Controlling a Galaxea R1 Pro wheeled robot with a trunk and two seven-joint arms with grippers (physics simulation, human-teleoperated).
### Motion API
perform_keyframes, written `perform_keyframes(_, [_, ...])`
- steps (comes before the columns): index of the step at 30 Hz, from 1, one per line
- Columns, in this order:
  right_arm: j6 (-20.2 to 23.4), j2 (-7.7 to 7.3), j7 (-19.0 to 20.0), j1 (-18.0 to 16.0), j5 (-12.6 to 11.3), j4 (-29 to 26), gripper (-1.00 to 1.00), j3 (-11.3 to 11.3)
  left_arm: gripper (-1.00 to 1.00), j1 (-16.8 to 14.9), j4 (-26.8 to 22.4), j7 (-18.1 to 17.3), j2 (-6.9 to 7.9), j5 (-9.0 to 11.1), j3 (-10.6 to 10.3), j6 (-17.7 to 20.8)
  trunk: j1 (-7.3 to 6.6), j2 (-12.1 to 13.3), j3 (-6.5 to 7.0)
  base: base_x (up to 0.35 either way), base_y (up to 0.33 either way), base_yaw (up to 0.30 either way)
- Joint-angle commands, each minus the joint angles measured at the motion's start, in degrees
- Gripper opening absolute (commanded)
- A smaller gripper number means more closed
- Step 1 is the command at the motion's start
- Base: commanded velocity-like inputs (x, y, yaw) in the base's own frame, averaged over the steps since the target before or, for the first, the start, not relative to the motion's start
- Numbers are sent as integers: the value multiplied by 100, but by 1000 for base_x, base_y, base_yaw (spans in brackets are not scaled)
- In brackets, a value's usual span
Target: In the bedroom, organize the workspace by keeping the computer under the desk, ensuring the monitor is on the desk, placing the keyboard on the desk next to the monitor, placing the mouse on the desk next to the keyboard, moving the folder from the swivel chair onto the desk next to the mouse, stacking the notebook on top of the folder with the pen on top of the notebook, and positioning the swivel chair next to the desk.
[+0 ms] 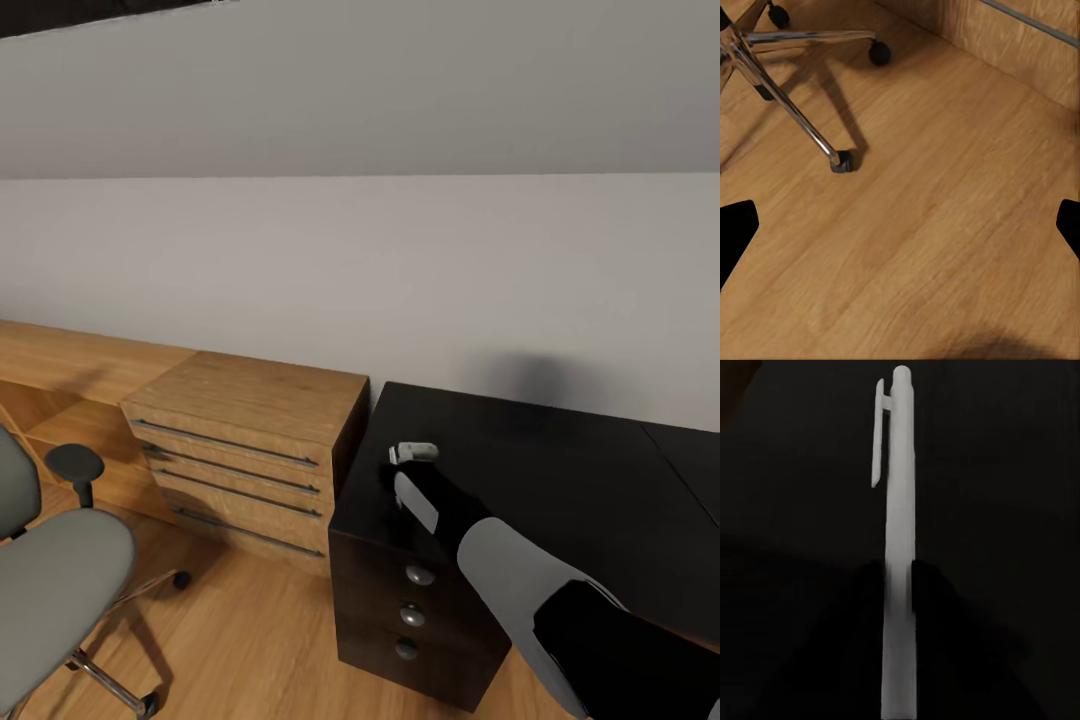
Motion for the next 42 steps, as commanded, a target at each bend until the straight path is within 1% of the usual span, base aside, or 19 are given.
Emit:
perform_keyframes(1, [30, 0, -42, 1, -55, -206, -100, 32, 100, 2, -4, -2, -4, 37, 3, -95, -22, 39, 14, 0, 0, 0])
perform_keyframes(3, [74, -148, -46, 48, -77, -504, -100, 34, 100, 2, -2, -3, -4, 36, 3, -162, -66, 119, 50, 0, 0, 0])
perform_keyframes(4, [128, -358, -49, 194, -172, -984, -100, 27, 100, 2, -1, -3, -2, 35, 3, -203, -88, 159, 68, 0, 0, 0])
perform_keyframes(6, [149, -550, -58, 362, -333, -1471, -100, 22, 100, 2, 2, -5, -4, 35, 3, -217, -132, 240, 103, 0, 0, 0])
perform_keyframes(7, [159, -711, -62, 499, -457, -1840, -100, 23, 100, 2, 5, -6, -3, 35, 3, -223, -154, 280, 121, 0, 0, 0])
perform_keyframes(8, [168, -978, -68, 719, -660, -2420, -100, 25, 100, 2, 10, -6, -2, 35, 0, -227, -176, 320, 139, 0, 0, 0])
perform_keyframes(10, [167, -1224, -73, 923, -894, -2960, -100, 23, 100, 2, 15, -8, 1, 36, -3, -221, -220, 400, 175, 0, 0, 0])
perform_keyframes(11, [164, -1302, -74, 988, -982, -3123, -100, 22, 100, 2, 17, -8, 1, 38, -4, -218, -242, 440, 193, 0, 0, 0])
perform_keyframes(12, [156, -1453, -83, 1112, -1175, -3426, -100, 17, 100, 2, 32, -9, 2, 40, -4, -213, -264, 480, 211, 0, 0, 0])
perform_keyframes(13, [139, -1660, -93, 1287, -1502, -3819, -100, 9, 100, 1, 83, -9, 3, 42, -5, -211, -286, 520, 229, 0, 0, 0])
perform_keyframes(14, [134, -1721, -94, 1336, -1617, -3934, -100, 7, 100, 1, 107, -9, 3, 42, -5, -212, -308, 560, 247, 0, 0, 0])
perform_keyframes(15, [119, -1829, -97, 1412, -1849, -4140, -100, 5, 100, 1, 159, -8, 3, 42, -5, -213, -330, 600, 265, 0, 0, 0])
perform_keyframes(18, [56, -2015, -102, 1514, -2330, -4481, -100, 2, 100, 2, 235, -7, 4, 43, -5, -209, -396, 721, 319, 0, 0, 0])
perform_keyframes(19, [-126, -2099, -130, 1553, -2563, -4606, -100, -4, 100, 2, 264, -7, 4, 43, -6, -198, -418, 761, 337, 0, 0, 0])
perform_keyframes(21, [-254, -2143, -253, 1569, -2613, -4631, -100, -12, 100, 1, 278, -7, 5, 43, -6, -191, -462, 841, 373, 0, 0, 0])
perform_keyframes(22, [-730, -2197, -975, 1581, -2653, -4661, -100, -20, 100, 1, 408, -11, 12, 31, -6, -176, -484, 881, 391, 0, 0, -97])
perform_keyframes(23, [-839, -2199, -1061, 1581, -2657, -4655, -100, -18, 100, 2, 429, -9, 12, 29, -6, -169, -484, 881, 391, 0, 0, -164])
perform_keyframes(35, [-1018, -2203, -1158, 1622, -2661, -4652, -100, -25, 100, 1, 524, 21, 14, 43, -6, -186, -484, 881, 391, 0, 0, -280])
perform_keyframes(42, [-1490, -2232, -1173, 1762, -2678, -4673, -100, -48, 100, 1, 551, 20, 13, 42, -6, -188, -484, 881, 391, 0, 0, -244])
